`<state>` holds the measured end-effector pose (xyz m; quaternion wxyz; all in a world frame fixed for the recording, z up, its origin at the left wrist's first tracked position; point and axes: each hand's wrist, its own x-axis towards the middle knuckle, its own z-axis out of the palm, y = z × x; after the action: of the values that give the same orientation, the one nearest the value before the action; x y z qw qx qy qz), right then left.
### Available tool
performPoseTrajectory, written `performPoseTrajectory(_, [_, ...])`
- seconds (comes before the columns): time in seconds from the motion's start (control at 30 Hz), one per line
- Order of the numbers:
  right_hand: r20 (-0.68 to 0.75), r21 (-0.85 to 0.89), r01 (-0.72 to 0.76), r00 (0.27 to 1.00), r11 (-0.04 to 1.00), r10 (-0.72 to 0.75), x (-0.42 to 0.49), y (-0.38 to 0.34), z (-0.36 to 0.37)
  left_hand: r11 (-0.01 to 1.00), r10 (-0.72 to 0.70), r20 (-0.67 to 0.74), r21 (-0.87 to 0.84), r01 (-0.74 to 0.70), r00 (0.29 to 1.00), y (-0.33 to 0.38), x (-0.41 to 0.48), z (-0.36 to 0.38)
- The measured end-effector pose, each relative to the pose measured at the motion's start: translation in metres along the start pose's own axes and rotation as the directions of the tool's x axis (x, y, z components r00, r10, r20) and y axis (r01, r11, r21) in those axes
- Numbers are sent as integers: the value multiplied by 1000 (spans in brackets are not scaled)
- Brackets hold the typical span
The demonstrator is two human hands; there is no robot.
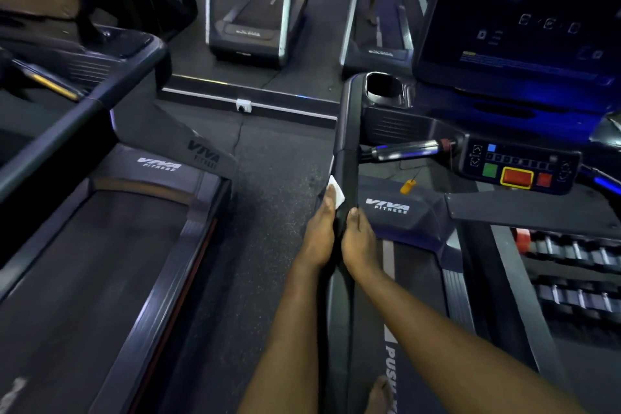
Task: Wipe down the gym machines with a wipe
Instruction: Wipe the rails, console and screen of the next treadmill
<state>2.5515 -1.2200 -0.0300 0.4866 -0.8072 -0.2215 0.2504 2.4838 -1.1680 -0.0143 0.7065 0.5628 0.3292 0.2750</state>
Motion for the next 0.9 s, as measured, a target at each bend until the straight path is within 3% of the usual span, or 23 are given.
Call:
performPoseTrajectory(0.1, [62, 81, 5, 998, 997, -10, 6, 9, -10, 971, 62, -39, 235, -51, 997, -12, -5, 6])
performPoseTrajectory(0.2, [86, 56, 27, 996, 998, -31, 18, 21, -29, 898, 149, -66, 426, -107, 987, -20, -3, 10])
performPoseTrajectory(0.3, [74, 56, 251, 964, 966, -255, 37, 22, -52, 824, 263, -36, 528, -205, 964, -14, 6, 14])
performPoseTrajectory(0.37, [160, 11, 477, 866, 879, -473, 60, 22, -61, 791, 283, -64, 579, -195, 957, -8, 15, 19])
performPoseTrajectory(0.47, [317, -85, 765, 628, 638, -711, 95, 27, -71, 798, 292, -122, 578, -171, 949, 0, 22, 31])
performPoseTrajectory(0.63, [331, -121, 930, 368, 347, -869, 125, 42, -73, 808, 321, -184, 565, -167, 929, 2, 19, 40])
performPoseTrajectory(0.73, [298, -106, 959, 282, 261, -912, 134, 50, -70, 772, 363, -193, 610, -178, 912, 3, 18, 45])
performPoseTrajectory(0.8, [234, -53, 948, 319, 315, -919, 137, 51, -73, 763, 365, -216, 627, -158, 906, 1, 18, 47])
performPoseTrajectory(0.83, [177, -21, 913, 404, 407, -897, 139, 52, -75, 761, 343, -229, 636, -126, 911, 0, 18, 47])
performPoseTrajectory(0.9, [29, 25, 724, 688, 689, -725, 138, 56, -78, 691, 291, -278, 723, 0, 915, -2, 19, 49])
